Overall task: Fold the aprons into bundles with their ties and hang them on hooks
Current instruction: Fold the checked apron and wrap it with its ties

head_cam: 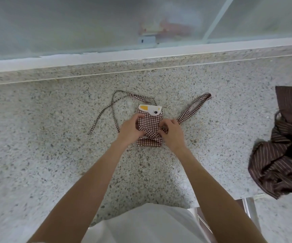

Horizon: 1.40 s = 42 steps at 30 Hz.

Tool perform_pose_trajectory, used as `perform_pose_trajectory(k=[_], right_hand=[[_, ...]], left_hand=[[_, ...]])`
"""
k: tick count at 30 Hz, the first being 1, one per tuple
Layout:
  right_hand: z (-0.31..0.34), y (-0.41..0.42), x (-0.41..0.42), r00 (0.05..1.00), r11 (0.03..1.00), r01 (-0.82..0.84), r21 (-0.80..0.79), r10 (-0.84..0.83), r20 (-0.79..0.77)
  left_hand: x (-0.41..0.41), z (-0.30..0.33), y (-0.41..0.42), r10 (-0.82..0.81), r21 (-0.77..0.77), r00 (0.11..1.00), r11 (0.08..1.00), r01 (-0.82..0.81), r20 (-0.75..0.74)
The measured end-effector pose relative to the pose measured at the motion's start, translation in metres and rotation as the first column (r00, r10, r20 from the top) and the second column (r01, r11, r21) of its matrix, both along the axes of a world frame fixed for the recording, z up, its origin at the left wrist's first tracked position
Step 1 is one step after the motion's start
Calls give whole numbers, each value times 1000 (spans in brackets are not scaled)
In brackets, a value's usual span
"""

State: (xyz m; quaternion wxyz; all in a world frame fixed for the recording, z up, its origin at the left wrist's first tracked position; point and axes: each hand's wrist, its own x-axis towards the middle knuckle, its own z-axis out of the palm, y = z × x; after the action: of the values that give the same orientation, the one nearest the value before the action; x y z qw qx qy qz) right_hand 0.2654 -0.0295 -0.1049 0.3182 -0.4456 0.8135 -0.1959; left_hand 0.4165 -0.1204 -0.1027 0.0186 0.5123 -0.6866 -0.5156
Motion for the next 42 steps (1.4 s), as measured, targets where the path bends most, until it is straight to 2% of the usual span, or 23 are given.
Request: perform_pose_trajectory(k=[3,5,7,9,11,13,15,17,20,22,24,27,30,32,34,36,38,40,41,42], right_hand=[[-3,2,0,996,997,64,-42,-61,70],[-1,3,0,982,995,73,-74,-59,182],[5,3,1,927,987,110,-119,-59,369],[10,4,4,907,978,148,-150,-74,414],[13,5,6,973,972,102,-212,-52,226],[14,9,7,997,956,-61,-287,44,-67],[9,18,6,937,915,-214,-342,93,-337],[7,28,7,859,896,-279,-346,72,-506],[6,44,9,807,881,-326,-342,71,-586],[2,53,9,790,870,-395,-296,156,-593],[-4,58,8,764,857,-462,-227,255,-593],[-12,58,7,754,854,-491,-169,320,-574],[-7,50,6,850,897,-384,-221,250,-463],[6,41,6,937,939,-247,-237,169,-306],[26,32,3,991,969,-125,-213,112,-74],[49,26,0,990,983,-59,-175,80,118],[71,22,0,974,986,11,-168,28,227],[93,23,1,925,974,142,-177,-67,373],[101,24,1,876,959,223,-173,-120,467],[110,27,2,820,938,300,-177,-159,550]], left_hand=[[-3,5,-3,85,103,993,992,-76,-83],[-3,9,-4,160,127,977,982,-143,-142],[1,11,-4,195,131,959,977,-170,-206],[6,14,-2,161,70,960,986,-149,-229],[11,19,2,51,-95,979,993,-71,-196],[14,21,7,-70,-300,990,953,31,-119],[18,17,13,-137,-459,990,881,115,-16],[21,11,21,-163,-524,986,837,156,33],[26,3,32,-188,-611,982,773,170,36],[29,0,37,-257,-666,964,709,233,64],[32,-1,38,-324,-666,943,686,293,80],[35,-5,37,-345,-602,935,731,322,82],[34,-1,31,-324,-501,946,814,292,25],[33,6,25,-219,-361,972,916,174,-89],[32,17,19,-25,-149,985,989,-1,-170],[30,32,15,150,24,966,989,-148,-213],[25,51,18,366,273,855,921,-276,-369],[23,68,25,520,507,702,823,-257,-487],[23,72,29,521,557,692,805,-204,-499],[24,78,35,470,551,724,821,-148,-505]])
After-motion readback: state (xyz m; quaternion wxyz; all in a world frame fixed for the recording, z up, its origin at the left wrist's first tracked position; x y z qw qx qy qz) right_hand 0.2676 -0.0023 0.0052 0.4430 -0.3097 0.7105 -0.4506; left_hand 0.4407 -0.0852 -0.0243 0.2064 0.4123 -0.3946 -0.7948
